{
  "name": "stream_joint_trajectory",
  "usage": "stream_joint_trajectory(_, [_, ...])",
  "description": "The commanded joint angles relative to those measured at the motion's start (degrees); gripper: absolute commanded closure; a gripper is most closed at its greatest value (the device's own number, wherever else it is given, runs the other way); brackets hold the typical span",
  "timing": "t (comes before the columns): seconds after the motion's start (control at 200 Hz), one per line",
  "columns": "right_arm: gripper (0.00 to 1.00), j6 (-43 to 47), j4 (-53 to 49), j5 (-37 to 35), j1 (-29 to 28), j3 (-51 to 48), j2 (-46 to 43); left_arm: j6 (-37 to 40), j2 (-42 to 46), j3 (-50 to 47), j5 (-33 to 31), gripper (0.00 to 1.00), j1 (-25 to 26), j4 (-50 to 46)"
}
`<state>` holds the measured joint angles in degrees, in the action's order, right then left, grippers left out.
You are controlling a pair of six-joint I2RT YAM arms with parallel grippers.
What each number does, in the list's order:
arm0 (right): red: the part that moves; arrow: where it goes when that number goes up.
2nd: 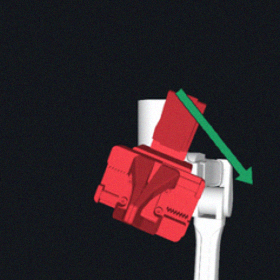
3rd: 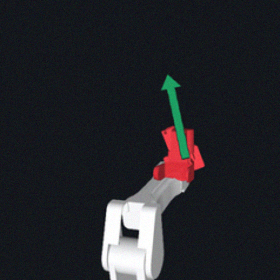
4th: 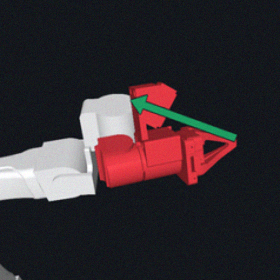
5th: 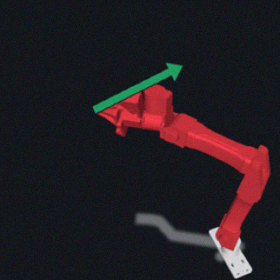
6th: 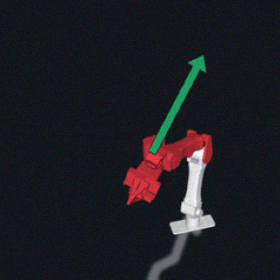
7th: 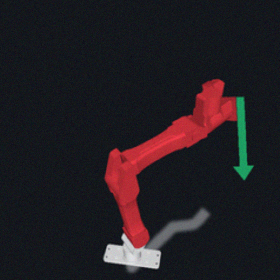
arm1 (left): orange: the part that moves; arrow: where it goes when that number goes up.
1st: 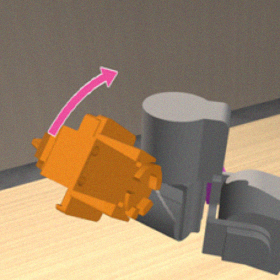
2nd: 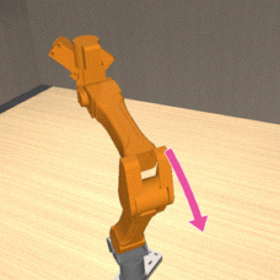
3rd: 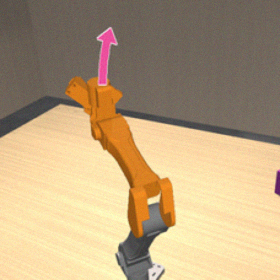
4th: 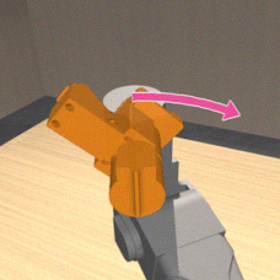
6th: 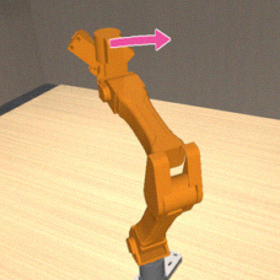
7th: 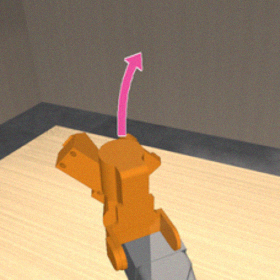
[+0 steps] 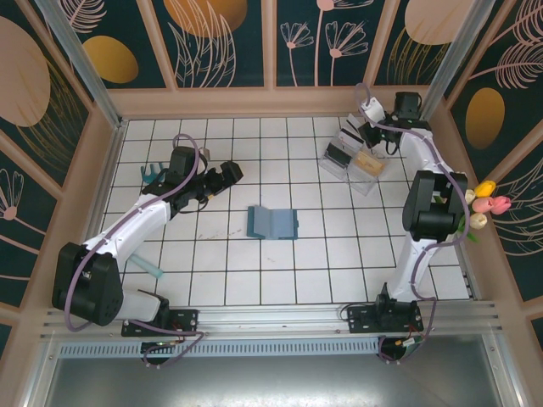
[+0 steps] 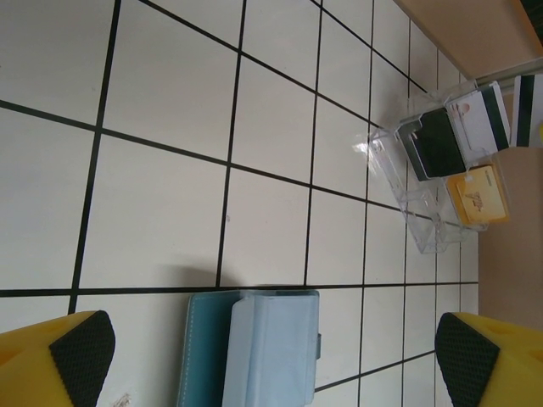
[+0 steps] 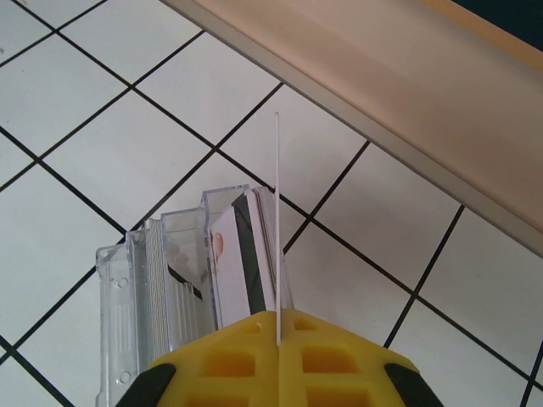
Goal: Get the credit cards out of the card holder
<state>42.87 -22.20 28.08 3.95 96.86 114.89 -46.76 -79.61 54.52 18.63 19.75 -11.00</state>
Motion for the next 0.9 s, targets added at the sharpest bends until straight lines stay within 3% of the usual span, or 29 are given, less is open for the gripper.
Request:
stream_joint_trajectory(0.0, [1.00, 3.8, -3.1, 3.3, 0.6, 3.4, 2.3, 1.6, 0.3, 0.8, 1.3, 0.02, -0.4, -1.7])
stream_joint_trajectory(0.29, [1.00, 7.7, -9.2, 7.6, 0.8, 5.8, 3.2, 1.5, 0.1, 0.2, 1.6, 0.01, -0.4, -1.6])
stream_joint_trajectory(0.896, [1.00, 11.4, -13.0, 1.8, 0.1, 9.3, 6.2, 1.7, -1.3, 0.7, 3.7, 0.02, -0.4, -1.2])
